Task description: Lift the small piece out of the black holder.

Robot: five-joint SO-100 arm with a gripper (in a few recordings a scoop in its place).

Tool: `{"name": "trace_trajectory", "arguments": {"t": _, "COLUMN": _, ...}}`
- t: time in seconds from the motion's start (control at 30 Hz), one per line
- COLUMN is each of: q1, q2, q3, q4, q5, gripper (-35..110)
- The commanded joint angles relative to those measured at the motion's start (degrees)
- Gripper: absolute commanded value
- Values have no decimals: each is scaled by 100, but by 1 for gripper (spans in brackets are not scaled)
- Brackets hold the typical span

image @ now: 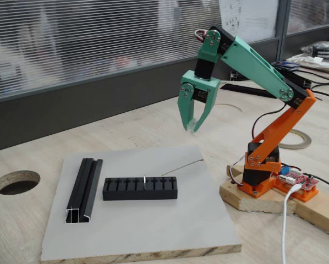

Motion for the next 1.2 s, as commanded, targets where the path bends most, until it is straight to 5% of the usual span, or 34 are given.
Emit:
{"name": "trace_trajectory", "arguments": {"t": 0.0, "q1": -589, "q2": 18, "q3": 0, "q4": -668, "q5": 62, "gripper": 5}}
{"name": "trace_trajectory", "arguments": {"t": 1.17, "q1": -1292, "q2": -2558, "q3": -79, "q4": -1881, "q5": 62, "gripper": 5}}
